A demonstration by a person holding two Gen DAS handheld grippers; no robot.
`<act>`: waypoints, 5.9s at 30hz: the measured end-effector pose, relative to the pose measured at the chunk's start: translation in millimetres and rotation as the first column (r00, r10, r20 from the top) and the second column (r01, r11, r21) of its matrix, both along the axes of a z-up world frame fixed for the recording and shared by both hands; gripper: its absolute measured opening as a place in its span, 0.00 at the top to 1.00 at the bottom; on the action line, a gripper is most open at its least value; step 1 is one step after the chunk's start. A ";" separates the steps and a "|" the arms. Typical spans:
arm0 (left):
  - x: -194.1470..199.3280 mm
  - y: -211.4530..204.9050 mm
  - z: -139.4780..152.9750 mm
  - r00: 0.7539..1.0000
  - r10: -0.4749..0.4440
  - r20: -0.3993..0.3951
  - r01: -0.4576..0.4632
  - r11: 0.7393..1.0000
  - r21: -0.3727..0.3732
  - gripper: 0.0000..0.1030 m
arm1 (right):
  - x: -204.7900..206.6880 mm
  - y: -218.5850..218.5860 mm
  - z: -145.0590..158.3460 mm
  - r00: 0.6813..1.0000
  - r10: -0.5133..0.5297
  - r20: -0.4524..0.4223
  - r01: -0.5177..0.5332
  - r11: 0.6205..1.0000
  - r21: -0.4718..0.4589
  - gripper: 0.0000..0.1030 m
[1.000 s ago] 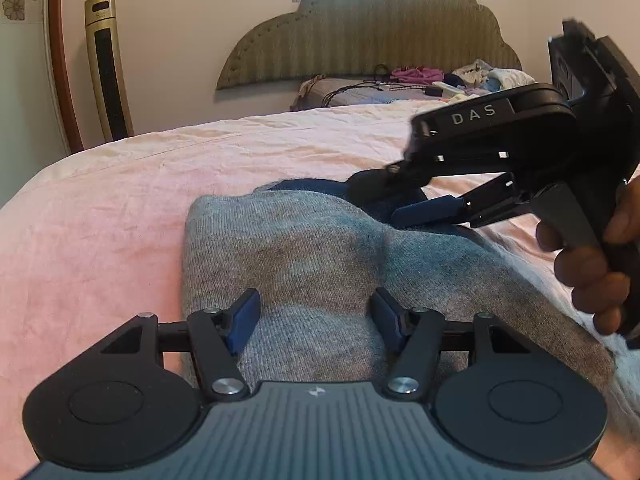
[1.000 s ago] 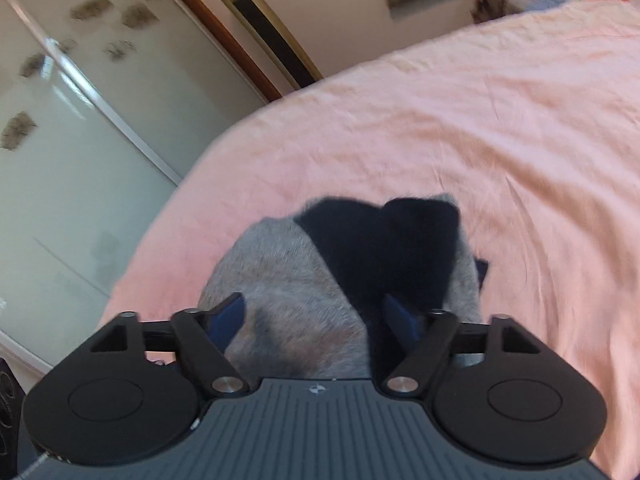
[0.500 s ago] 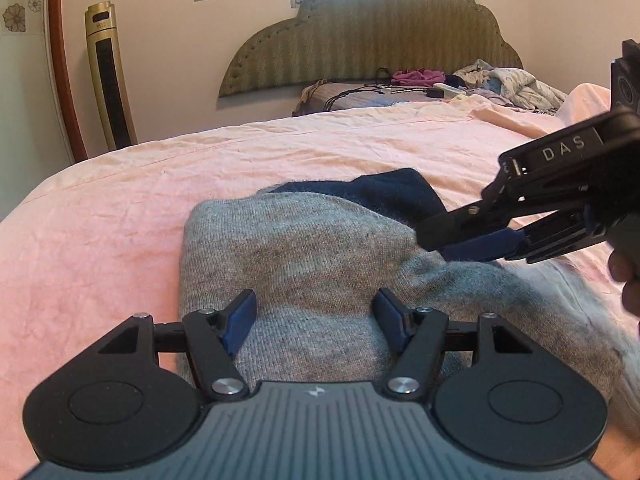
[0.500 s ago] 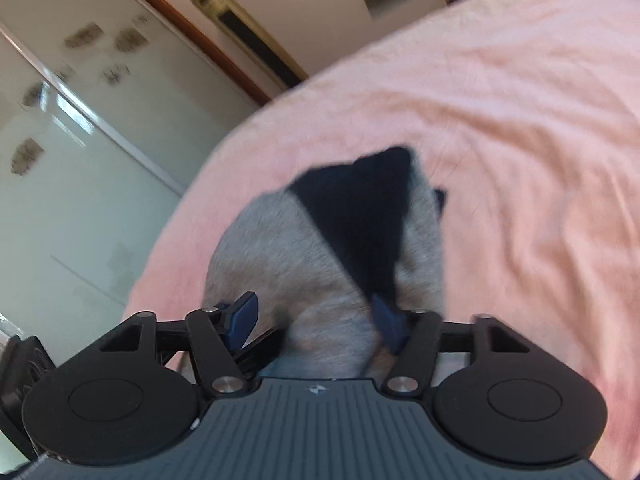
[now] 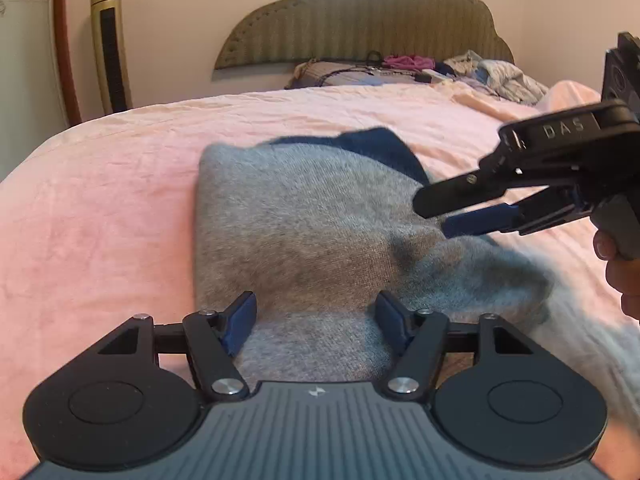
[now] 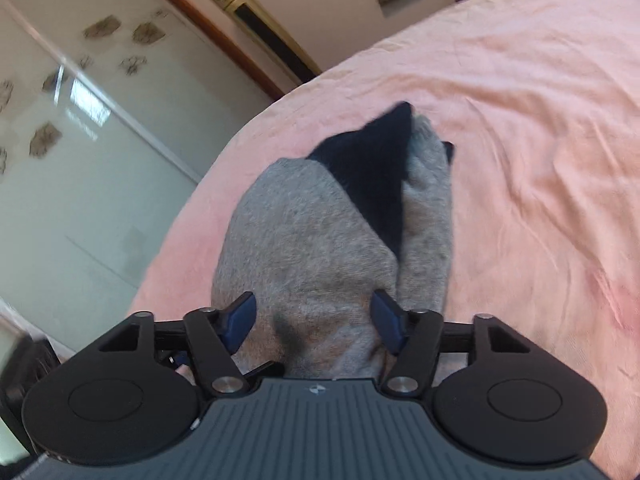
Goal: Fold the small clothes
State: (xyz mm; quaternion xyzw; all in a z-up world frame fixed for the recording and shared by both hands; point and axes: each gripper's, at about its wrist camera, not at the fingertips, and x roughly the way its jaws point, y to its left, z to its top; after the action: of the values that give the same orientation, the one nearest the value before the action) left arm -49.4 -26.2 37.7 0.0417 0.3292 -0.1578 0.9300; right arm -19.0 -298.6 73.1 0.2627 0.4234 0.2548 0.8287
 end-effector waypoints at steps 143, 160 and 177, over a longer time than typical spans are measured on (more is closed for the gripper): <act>-50.8 14.1 -26.0 0.964 0.263 -0.048 -0.261 0.964 0.043 0.00 | -137.3 54.5 -23.4 0.934 -0.209 0.289 0.346 0.729 -0.591 0.00; -49.8 17.4 -25.9 0.964 0.260 -0.049 -0.258 0.965 0.035 0.00 | -136.7 54.7 -24.2 0.934 -0.209 0.290 0.346 0.729 -0.591 0.00; -49.6 18.7 -26.7 0.965 0.259 -0.048 -0.257 0.966 0.040 0.00 | -136.9 54.8 -24.2 0.934 -0.209 0.290 0.346 0.729 -0.590 0.00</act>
State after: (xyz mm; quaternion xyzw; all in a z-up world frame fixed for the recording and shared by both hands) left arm -99.0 -7.5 11.1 0.0100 0.3590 -0.0309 0.9328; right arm -155.9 -243.8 48.8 0.0019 0.3527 -0.0045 0.9357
